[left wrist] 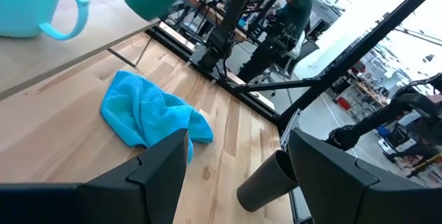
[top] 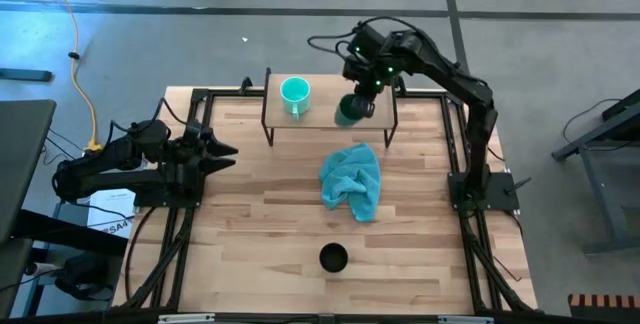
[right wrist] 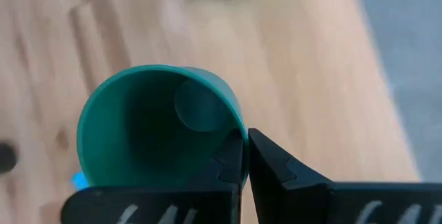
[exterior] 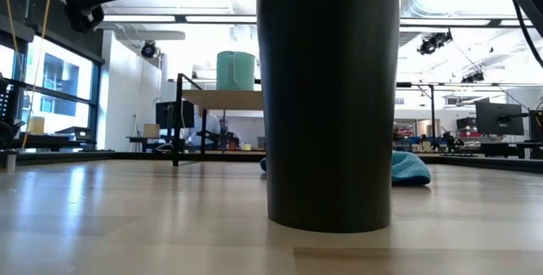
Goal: Stack small to large cups/mugs on shelf
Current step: Put the green cup on the shelf
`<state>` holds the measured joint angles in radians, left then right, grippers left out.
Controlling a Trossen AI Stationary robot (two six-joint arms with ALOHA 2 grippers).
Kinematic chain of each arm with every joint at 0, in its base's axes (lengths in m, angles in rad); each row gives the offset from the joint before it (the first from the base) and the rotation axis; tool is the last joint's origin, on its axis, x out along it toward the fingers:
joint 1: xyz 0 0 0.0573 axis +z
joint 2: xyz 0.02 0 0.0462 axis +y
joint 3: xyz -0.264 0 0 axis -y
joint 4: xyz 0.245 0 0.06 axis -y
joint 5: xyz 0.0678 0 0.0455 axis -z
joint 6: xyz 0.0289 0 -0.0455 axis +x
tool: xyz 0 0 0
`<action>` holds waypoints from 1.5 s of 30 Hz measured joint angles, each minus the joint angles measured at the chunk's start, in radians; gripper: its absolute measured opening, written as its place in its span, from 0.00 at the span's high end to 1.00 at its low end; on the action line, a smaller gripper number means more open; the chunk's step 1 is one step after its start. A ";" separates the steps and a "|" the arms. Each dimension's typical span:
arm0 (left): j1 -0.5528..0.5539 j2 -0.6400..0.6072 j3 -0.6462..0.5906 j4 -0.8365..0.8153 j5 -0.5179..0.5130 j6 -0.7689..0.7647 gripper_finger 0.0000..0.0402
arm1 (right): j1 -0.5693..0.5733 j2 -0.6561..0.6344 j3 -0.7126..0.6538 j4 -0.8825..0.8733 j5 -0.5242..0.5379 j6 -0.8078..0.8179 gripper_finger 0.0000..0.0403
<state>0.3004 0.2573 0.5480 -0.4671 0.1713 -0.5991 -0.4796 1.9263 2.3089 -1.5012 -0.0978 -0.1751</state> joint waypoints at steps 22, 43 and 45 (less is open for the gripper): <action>0.000 0.000 0.000 0.001 -0.016 0.003 0.41 | -0.040 0.046 0.000 0.187 0.064 0.096 1.00; 0.000 0.000 0.000 -0.005 -0.024 0.020 0.41 | -0.071 0.084 -0.001 0.198 0.070 0.142 1.00; 0.000 0.000 0.000 -0.005 -0.027 0.023 0.41 | -0.072 0.084 -0.001 0.197 0.070 0.142 1.00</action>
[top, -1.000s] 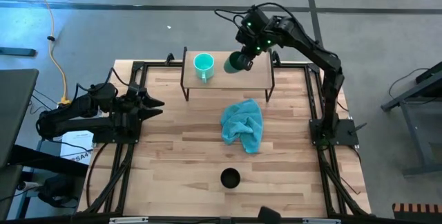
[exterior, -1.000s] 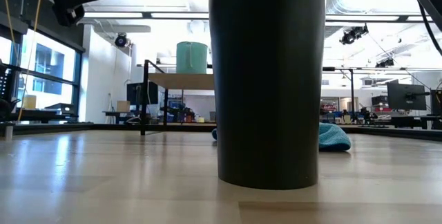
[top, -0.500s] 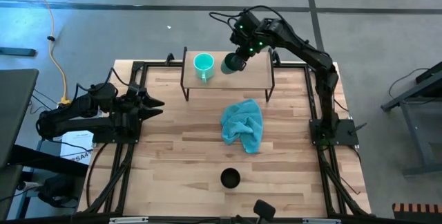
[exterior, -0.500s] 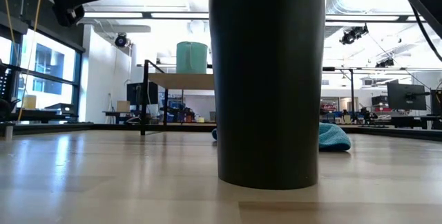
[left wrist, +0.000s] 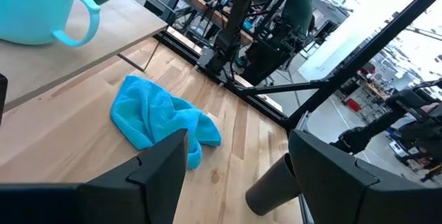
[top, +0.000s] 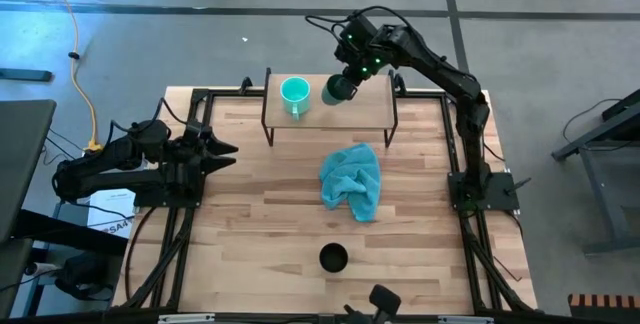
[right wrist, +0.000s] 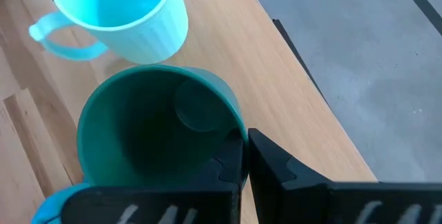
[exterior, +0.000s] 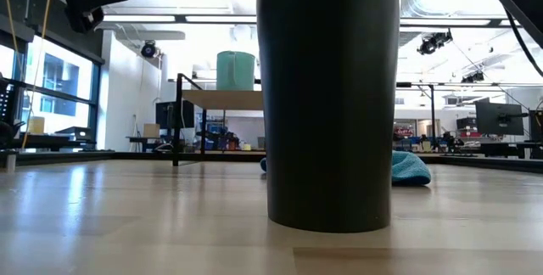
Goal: Stack small to large cups/mugs on shelf
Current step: Put the green cup on the shelf
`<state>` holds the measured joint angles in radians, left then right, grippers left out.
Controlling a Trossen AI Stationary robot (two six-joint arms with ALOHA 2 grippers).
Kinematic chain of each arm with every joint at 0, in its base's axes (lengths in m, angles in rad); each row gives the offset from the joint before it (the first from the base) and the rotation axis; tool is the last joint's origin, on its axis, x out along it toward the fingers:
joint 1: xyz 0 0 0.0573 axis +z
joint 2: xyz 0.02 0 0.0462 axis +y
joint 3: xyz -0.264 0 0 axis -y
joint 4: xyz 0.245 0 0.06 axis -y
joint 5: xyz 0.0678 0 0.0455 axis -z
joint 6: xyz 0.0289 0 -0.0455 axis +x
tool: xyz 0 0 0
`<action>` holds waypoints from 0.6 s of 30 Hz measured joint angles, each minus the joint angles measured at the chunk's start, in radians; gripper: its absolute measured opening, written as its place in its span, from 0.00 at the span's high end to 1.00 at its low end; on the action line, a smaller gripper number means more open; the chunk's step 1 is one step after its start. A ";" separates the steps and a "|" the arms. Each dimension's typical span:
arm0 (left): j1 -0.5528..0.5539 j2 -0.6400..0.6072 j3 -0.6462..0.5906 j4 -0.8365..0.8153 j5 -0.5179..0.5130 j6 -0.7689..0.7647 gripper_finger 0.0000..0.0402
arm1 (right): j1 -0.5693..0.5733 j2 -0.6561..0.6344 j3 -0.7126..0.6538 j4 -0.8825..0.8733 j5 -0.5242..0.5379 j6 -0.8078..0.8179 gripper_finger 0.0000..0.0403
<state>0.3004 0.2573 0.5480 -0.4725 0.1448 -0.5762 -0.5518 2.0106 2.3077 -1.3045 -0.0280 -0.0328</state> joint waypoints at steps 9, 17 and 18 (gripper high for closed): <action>0.000 0.000 0.000 0.000 0.000 0.000 0.41 | -0.009 0.005 0.000 -0.018 0.021 -0.001 1.00; 0.000 0.000 0.000 0.000 0.000 0.000 0.41 | -0.010 0.010 0.000 -0.019 0.021 -0.001 1.00; 0.000 0.000 0.000 0.000 0.000 0.000 0.41 | -0.010 0.015 0.000 -0.021 0.020 -0.001 1.00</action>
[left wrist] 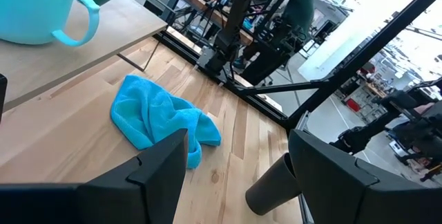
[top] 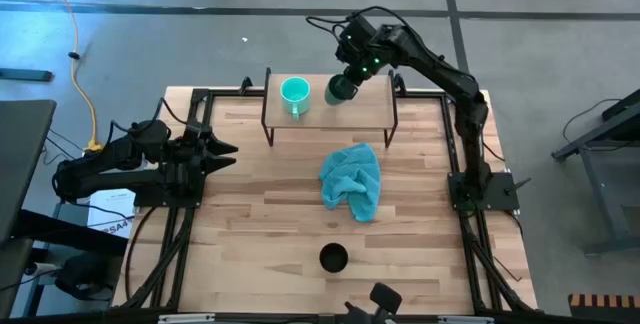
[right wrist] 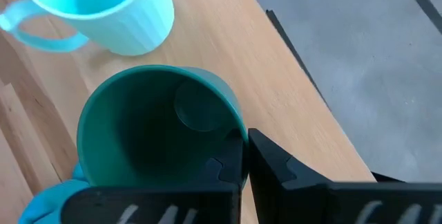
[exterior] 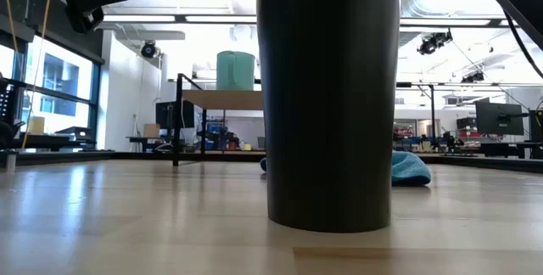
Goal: Stack small to large cups/mugs on shelf
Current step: Put the green cup on the shelf
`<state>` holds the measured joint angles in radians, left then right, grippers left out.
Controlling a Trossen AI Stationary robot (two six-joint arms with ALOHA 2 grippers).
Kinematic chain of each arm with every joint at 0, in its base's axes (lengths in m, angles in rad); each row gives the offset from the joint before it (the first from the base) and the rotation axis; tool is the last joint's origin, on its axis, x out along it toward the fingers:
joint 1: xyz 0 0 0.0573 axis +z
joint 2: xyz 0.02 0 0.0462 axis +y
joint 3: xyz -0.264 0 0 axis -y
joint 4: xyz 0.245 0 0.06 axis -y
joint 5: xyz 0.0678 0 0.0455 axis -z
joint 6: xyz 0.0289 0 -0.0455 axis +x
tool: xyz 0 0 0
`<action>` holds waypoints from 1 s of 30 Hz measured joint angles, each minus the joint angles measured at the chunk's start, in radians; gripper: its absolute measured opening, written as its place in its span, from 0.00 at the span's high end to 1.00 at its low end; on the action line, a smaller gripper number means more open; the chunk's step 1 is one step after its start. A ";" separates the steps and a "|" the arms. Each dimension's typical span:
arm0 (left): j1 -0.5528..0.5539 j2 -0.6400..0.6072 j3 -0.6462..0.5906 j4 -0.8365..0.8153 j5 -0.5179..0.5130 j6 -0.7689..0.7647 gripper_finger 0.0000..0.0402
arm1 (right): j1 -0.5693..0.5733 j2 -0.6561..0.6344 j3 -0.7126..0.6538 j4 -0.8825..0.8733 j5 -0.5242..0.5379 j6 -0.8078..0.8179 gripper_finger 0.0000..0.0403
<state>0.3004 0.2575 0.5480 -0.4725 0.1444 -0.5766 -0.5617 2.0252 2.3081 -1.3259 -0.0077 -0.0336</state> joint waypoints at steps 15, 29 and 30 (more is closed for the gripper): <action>0.000 0.000 0.000 -0.002 0.000 0.000 0.41 | 0.000 0.026 0.000 -0.019 -0.027 0.000 1.00; 0.000 0.000 0.000 -0.001 0.000 0.011 0.41 | 0.000 0.026 0.000 -0.011 -0.055 0.008 1.00; 0.000 0.000 0.000 -0.001 0.000 0.011 0.41 | 0.000 0.026 0.000 -0.014 -0.055 0.008 1.00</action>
